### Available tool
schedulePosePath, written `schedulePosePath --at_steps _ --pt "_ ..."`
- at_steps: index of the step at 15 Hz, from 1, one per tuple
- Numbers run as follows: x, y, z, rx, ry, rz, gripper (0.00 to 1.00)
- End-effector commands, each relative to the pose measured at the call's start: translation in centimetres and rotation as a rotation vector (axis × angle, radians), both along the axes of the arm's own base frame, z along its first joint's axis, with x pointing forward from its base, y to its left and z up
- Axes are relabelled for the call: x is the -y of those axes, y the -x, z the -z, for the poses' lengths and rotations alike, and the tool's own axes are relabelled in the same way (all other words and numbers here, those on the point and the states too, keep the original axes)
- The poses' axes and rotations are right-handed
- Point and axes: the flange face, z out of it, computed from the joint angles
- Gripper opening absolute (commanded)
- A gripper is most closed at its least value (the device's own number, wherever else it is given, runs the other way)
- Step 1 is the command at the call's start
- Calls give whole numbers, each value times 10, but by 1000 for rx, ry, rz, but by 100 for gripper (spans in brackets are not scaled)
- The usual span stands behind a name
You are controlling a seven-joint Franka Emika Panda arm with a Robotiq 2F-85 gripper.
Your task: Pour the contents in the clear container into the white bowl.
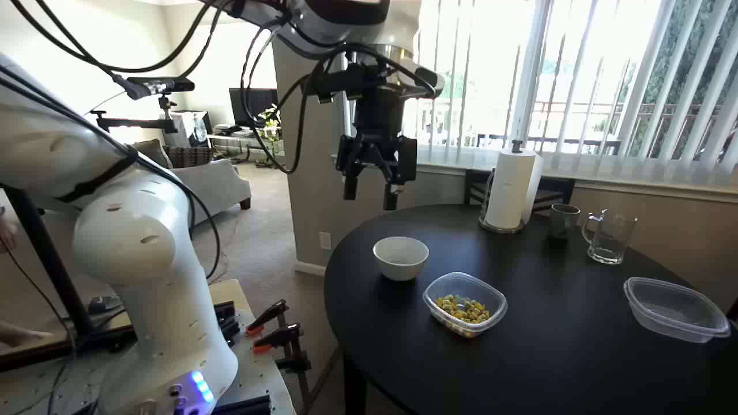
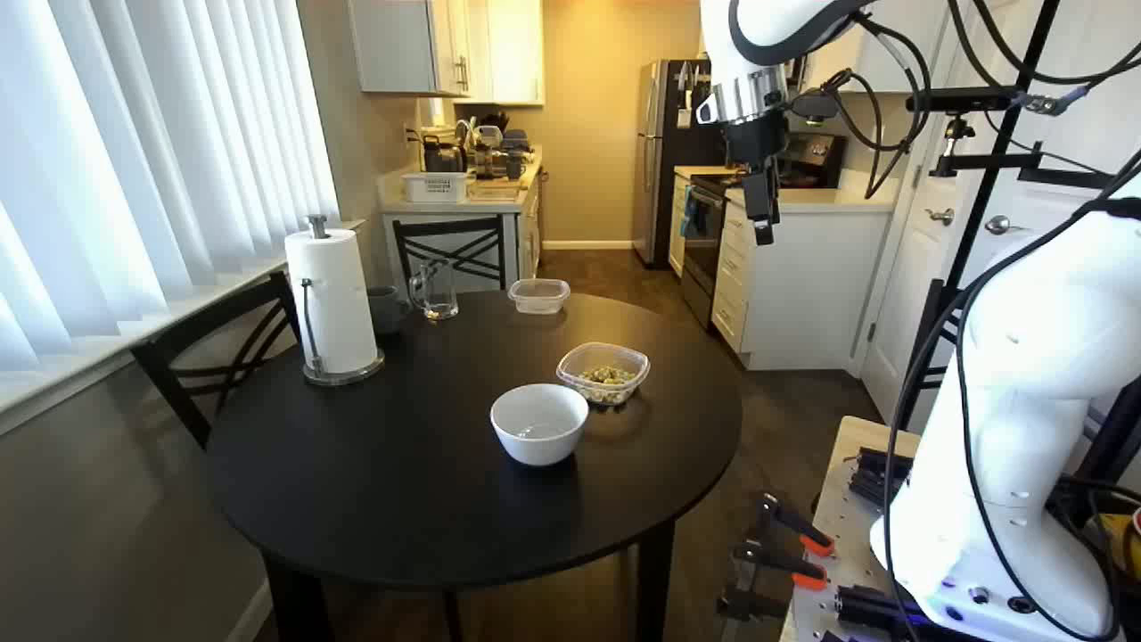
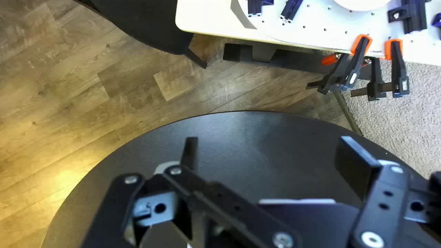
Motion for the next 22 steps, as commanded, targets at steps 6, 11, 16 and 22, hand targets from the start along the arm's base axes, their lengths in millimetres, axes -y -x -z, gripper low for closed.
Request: schedulePosePath --at_steps 6,11,16,22 --pt "0 0 0 -1 0 0 100" --pt "-3 -6 -5 9 23 -6 100" --pt "-57 -64 -11 142 -16 -46 100" --pt "-46 -139 92 216 -128 79 100"
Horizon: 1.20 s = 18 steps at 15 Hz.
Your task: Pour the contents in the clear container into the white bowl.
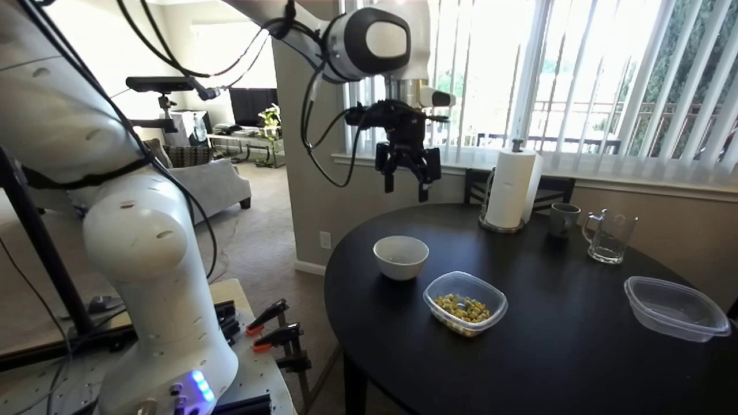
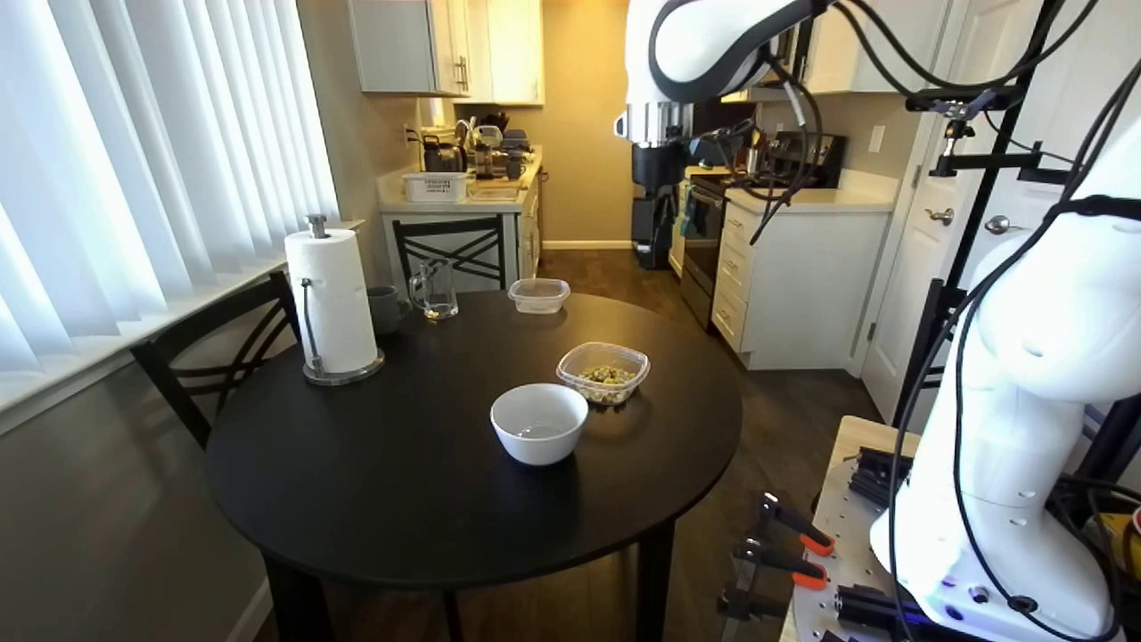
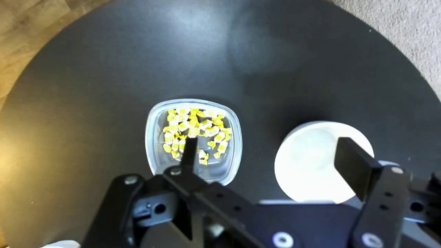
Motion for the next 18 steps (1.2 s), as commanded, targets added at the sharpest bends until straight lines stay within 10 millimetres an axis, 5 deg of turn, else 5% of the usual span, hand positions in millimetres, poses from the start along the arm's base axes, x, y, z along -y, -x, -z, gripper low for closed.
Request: schedulePosePath --at_steps 1,5,6,8,14,18 --pt "31 -39 78 -45 -82 105 100" --pt "45 -56 140 -105 -153 207 100" --pt "42 -43 126 -101 -118 182 100" --pt "44 -48 140 -125 -118 189 100" --pt "42 -49 130 -105 -119 184 100" --pt "20 -98 167 -133 -139 196 100"
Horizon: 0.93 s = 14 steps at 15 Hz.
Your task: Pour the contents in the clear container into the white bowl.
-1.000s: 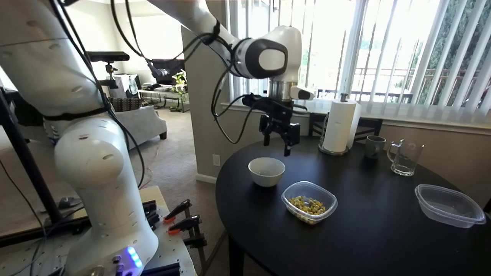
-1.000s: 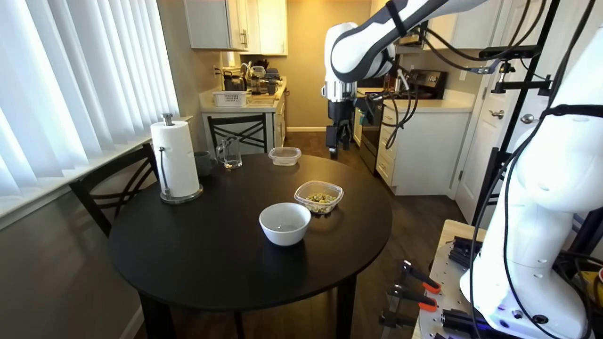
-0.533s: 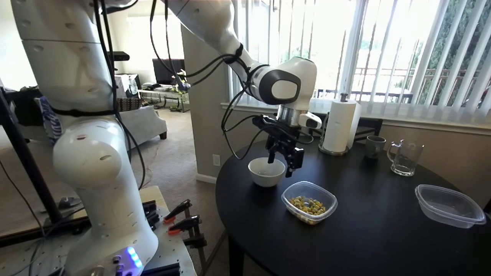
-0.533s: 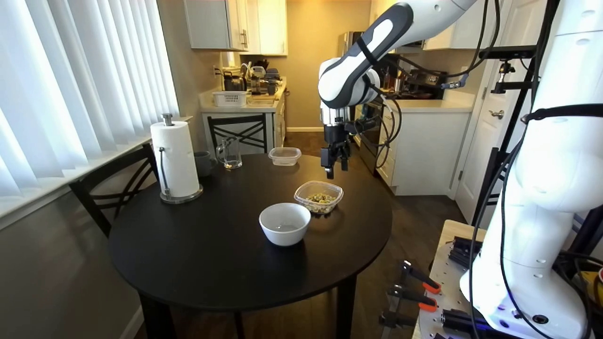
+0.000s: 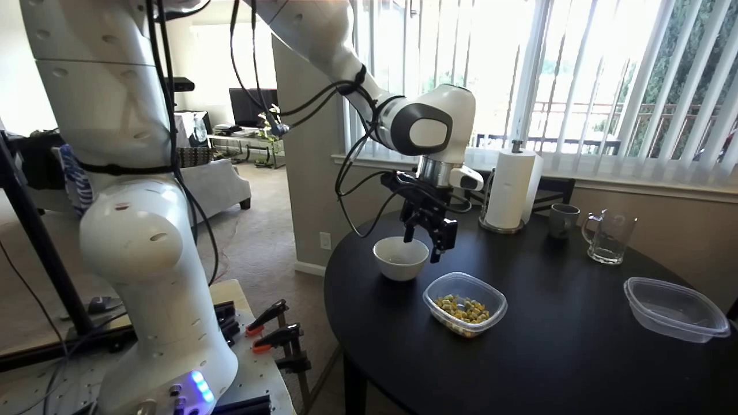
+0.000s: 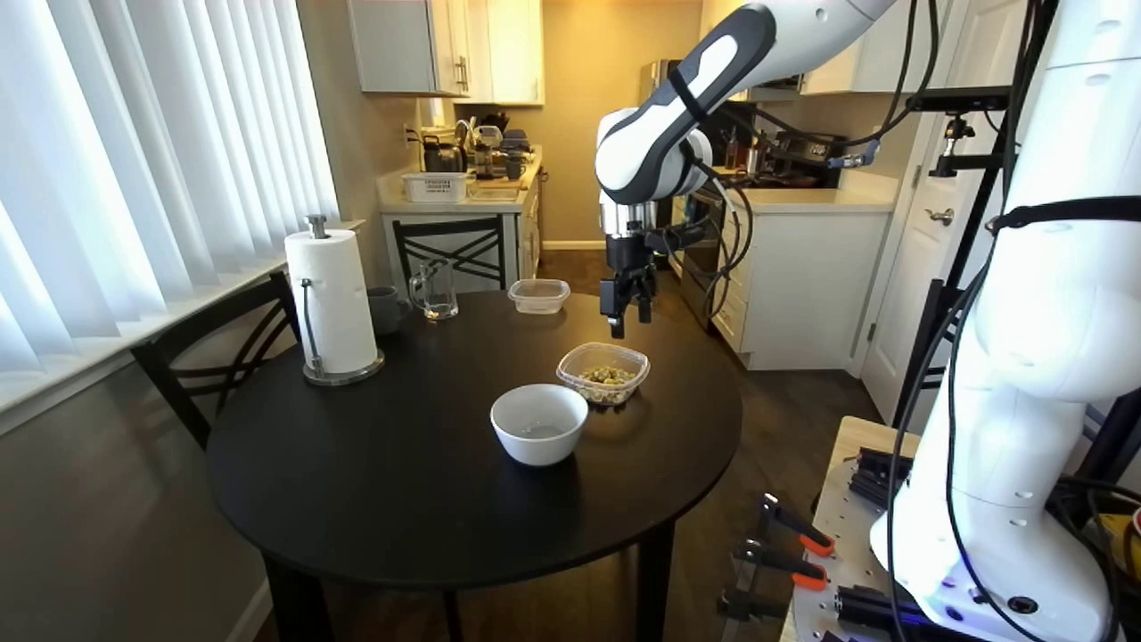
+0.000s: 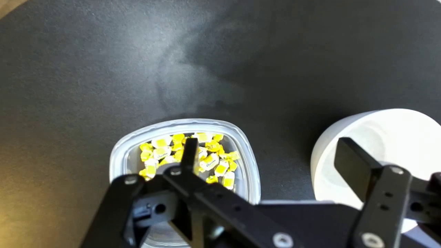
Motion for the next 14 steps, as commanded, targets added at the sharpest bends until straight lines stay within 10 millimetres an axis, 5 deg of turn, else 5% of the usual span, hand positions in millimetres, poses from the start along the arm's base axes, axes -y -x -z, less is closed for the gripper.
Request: schedulePosePath --at_steps 1,6,14 --pt "-17 -51 44 -31 -21 26 100" --pt "-10 -102 86 -52 3 80 100" --pt "4 -135 118 -67 48 130 100"
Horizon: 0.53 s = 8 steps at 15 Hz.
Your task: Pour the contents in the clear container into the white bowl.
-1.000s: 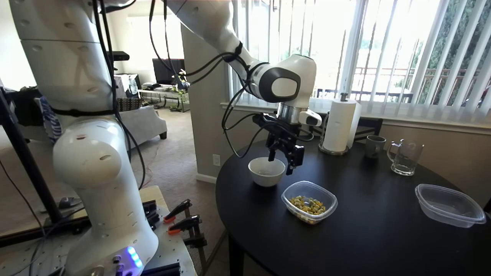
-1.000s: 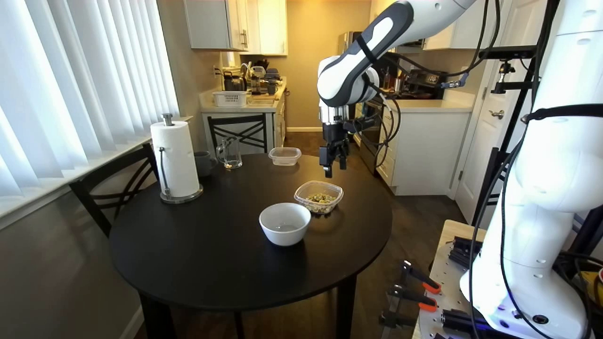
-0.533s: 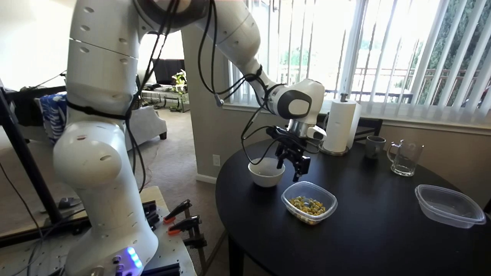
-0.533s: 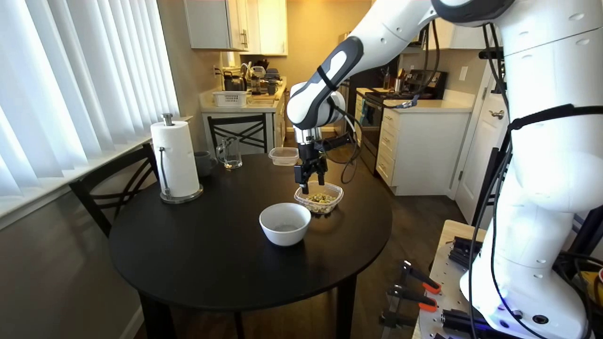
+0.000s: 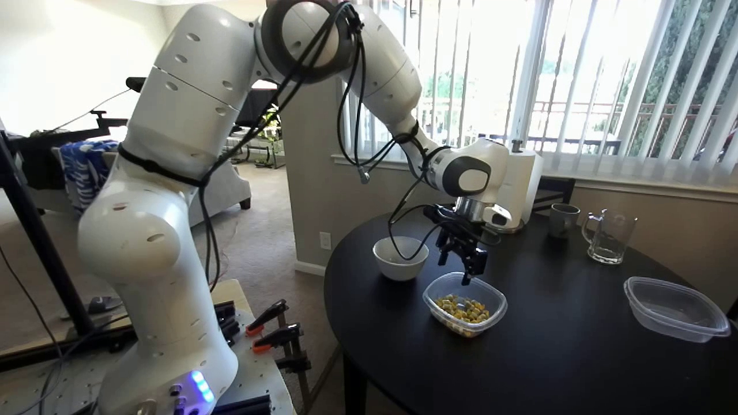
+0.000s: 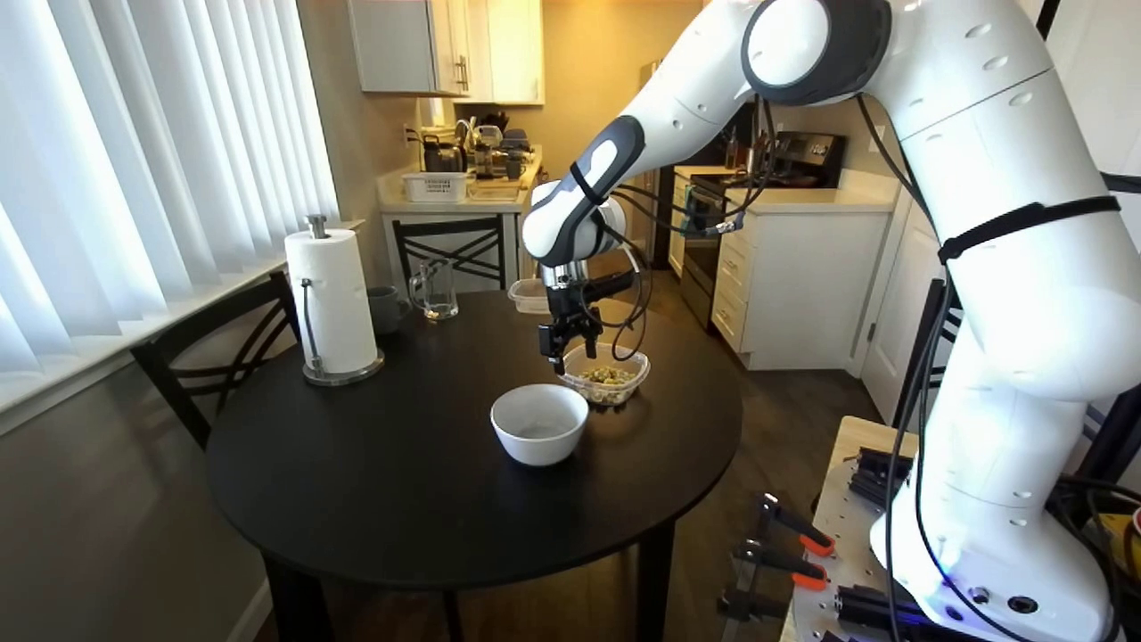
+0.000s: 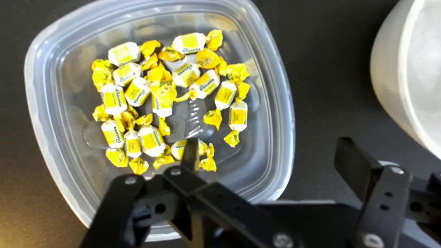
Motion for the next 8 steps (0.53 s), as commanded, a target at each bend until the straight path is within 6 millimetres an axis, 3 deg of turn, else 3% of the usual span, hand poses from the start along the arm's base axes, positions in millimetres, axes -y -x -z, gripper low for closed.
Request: schedulePosePath --at_steps 1,2,3,8 --pt "4 -10 12 -18 23 38 100" --pt "4 -12 15 -18 26 48 75" --pt "5 -13 19 -25 28 50 74" --pt "1 -13 28 -33 29 64 41"
